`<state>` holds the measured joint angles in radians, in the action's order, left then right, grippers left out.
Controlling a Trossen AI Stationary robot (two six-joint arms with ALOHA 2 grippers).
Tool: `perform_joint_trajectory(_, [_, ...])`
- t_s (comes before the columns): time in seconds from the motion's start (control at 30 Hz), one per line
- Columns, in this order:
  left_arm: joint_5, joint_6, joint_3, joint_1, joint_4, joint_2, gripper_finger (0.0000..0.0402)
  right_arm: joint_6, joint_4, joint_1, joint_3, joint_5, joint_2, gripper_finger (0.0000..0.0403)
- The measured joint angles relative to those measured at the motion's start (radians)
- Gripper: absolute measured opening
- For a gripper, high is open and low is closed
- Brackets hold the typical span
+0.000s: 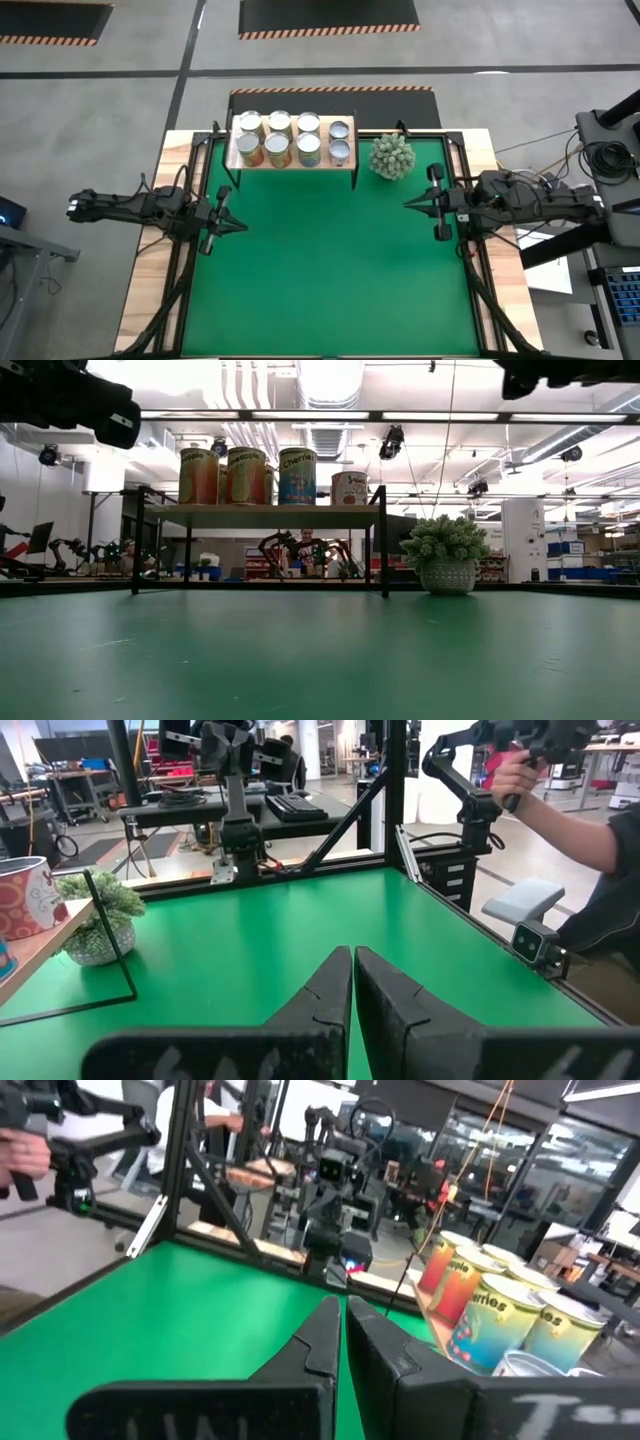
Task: Pick and place cans onto a shelf
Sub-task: Return to Home Position
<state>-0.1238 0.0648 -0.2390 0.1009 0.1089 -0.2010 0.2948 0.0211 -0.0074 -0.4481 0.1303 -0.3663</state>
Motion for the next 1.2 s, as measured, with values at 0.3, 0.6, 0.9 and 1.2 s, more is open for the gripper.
perform_joint_trajectory(0.3, [0.000,-0.011,0.000,0.000,-0.002,0.001,0.0000,-0.006,-0.047,0.000,0.068,-0.001,0.146,0.0011])
perform_joint_trajectory(0.6, [0.001,-0.090,0.001,0.000,-0.002,-0.001,0.0000,-0.007,-0.046,0.000,0.192,0.000,0.298,0.0011])
perform_joint_trajectory(0.9, [0.001,-0.179,0.116,0.000,-0.100,0.002,0.0000,0.004,-0.038,0.000,0.266,0.001,0.349,0.0011])
perform_joint_trajectory(1.2, [0.047,-0.175,0.226,0.000,-0.294,-0.008,0.0000,-0.050,0.002,0.000,0.374,0.028,0.351,0.0011])
